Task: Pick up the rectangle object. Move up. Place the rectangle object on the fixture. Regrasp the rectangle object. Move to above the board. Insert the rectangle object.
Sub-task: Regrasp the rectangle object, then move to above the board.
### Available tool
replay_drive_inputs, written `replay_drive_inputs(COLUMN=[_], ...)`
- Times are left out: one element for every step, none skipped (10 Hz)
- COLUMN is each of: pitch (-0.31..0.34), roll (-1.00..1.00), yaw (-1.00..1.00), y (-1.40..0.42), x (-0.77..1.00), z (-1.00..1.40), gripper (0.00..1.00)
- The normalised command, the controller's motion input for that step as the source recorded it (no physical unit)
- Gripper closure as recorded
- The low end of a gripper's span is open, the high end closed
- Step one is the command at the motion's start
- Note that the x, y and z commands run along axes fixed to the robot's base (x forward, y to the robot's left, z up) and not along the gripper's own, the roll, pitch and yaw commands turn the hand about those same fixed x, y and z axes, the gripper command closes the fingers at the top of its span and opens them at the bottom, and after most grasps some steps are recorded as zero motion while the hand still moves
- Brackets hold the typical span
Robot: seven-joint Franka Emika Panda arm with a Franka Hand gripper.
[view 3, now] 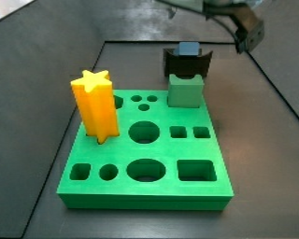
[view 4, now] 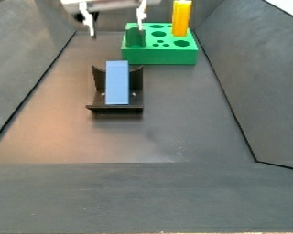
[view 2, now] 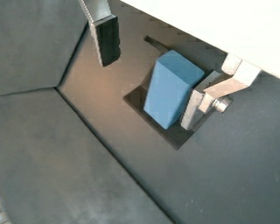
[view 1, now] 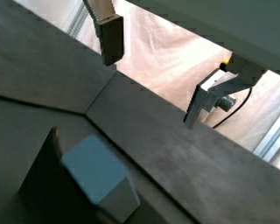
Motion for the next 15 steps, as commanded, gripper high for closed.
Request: replay_drive_inputs(pitch=[-0.114, -0.117, -0.109, -0.094, -0.079, -0.065, -0.047, -0.035, -0.018, 0.006, 0.000, -0.171, -0.170, -0.157, -0.136], roll=[0.07, 0.08, 0.08, 0.08, 0.08, 0.08, 0.07, 0.07, 0.07, 0.06, 0.00, 0.09, 0.08, 0.07, 0.05], yaw=[0.09, 0.06, 0.02, 0.00, -0.02, -0.03, -0.04, -0.03, -0.03, -0.02, 0.00, -0.11, -0.11, -0.14, -0.16], y=[0.05, 0.04, 0.04, 0.04, 0.03, 0.02, 0.01, 0.01, 0.01, 0.00, 0.00, 0.03, 0.03, 0.02, 0.02], x=[0.08, 0.09, 0.11, 0.11, 0.11, 0.09, 0.08, 0.07, 0.07, 0.03, 0.00, -0.03, -0.04, -0.05, -0.05], z=[-1.00, -1.00, -1.00, -1.00, -0.92, -0.77, -0.57, -0.42, -0.27, -0.18, 0.00, 1.00, 1.00, 1.00, 1.00], gripper=[0.00, 0.00, 0.00, 0.00, 0.00, 0.00, 0.00, 0.00, 0.00, 0.00, 1.00, 1.00, 1.00, 1.00, 1.00])
